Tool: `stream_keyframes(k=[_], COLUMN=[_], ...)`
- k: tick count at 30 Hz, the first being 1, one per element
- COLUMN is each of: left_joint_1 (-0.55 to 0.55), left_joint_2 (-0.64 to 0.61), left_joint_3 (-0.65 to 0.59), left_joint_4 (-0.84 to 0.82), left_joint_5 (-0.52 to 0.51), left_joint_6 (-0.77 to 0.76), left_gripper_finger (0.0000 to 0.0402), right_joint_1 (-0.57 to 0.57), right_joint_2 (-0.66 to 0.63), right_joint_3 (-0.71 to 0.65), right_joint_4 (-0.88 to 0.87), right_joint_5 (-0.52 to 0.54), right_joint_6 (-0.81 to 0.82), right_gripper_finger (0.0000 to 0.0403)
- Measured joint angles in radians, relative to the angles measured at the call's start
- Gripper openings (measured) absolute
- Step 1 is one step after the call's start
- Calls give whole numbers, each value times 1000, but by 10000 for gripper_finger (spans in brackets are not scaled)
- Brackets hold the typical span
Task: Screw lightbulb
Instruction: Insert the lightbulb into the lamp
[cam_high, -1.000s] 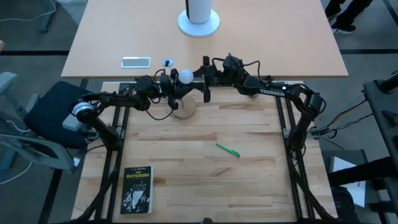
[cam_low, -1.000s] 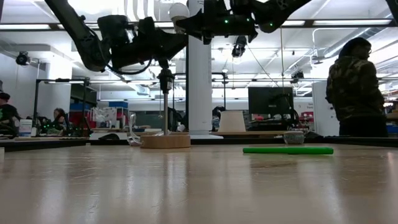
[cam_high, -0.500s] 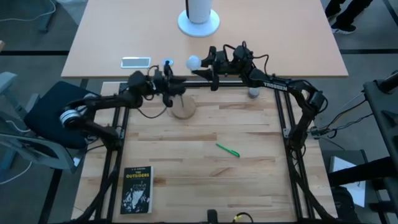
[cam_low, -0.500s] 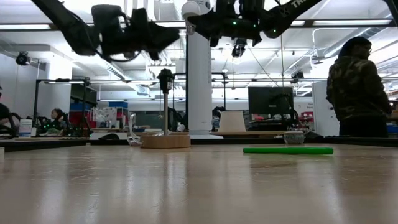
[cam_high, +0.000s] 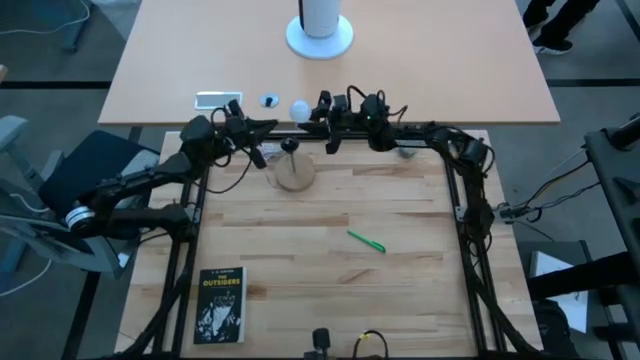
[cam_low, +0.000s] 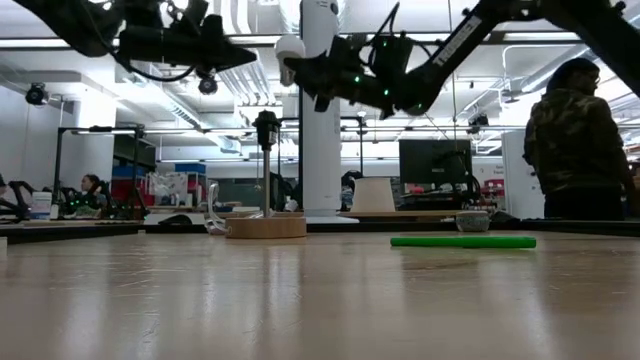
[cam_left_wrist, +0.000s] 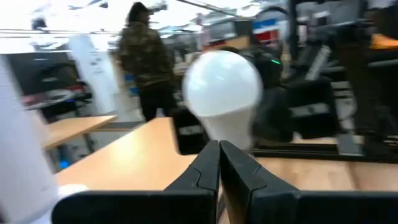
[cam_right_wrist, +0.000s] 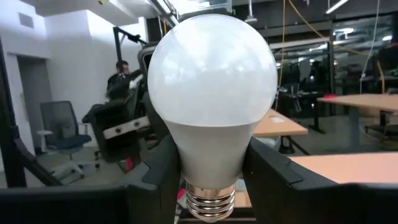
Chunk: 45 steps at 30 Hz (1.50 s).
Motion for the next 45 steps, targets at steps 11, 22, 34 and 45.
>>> stream_keyframes(k=[11,22,34,45], left_joint_1=[0,0,0,0], left_joint_2=[-17,2,10,15], left_joint_3=[-160,-253,-248,-248], left_joint_4=[273,465,480,479], left_joint_5=[-58,-50,-50,-50], left_joint_6=[-20,-27,-38,-58], left_gripper_finger=[0,0,0,0], right_joint_1=[19,54,70,97], right_joint_2=[70,78,78,94], right_joint_3=[10,14,14,14], right_joint_4=[17,15,-31,-43], right_joint_5=[27,88,151,225], right_joint_6=[-69,-166,-198,-224], right_gripper_finger=[132,131,131,130])
